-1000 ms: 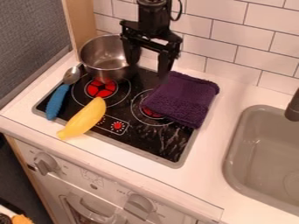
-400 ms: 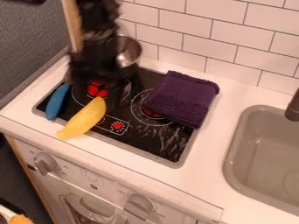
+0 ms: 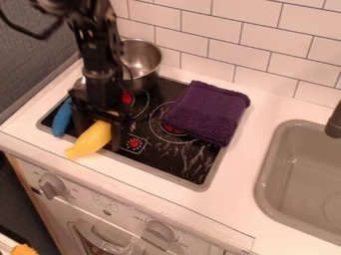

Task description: Put the banana to the top of the towel

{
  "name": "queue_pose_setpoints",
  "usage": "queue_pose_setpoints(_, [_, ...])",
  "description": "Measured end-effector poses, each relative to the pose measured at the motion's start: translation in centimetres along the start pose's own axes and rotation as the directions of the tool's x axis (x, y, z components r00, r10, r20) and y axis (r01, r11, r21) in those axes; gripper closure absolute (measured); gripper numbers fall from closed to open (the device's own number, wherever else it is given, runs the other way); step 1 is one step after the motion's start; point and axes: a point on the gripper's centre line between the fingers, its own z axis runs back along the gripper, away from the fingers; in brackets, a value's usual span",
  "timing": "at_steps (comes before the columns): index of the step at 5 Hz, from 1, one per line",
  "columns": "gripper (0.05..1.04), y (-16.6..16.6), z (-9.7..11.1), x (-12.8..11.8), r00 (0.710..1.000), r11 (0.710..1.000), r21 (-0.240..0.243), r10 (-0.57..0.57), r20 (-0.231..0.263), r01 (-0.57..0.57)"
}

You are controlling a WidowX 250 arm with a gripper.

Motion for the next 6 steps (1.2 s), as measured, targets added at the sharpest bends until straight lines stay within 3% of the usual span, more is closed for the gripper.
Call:
queue_pose_setpoints(1, [0.13,-0.1,-0.2,0.3,1.0,1.0,-0.004,0.001,-0.002,-0.001])
queue_pose_setpoints(2, [0.393,-1.3,0.2,0.2,0.999,1.0,-0.012,-0.025,0.03,0.026])
queue_pose_setpoints(3, [0.503,-3.7,3.4,0.3,0.989,0.996,-0.002,-0.085,0.117,0.086])
queue_pose_setpoints(4, [0.504,-6.6,6.5,2.2,0.974,0.993,-0.001,-0.117,0.196,0.12])
queue_pose_setpoints(5, [0.504,-9.8,6.7,7.1,0.974,0.99,-0.012,-0.137,0.18,0.142])
queue_pose_setpoints(6, [0.503,-12.1,4.9,10.2,0.981,0.987,-0.018,-0.154,0.119,0.157])
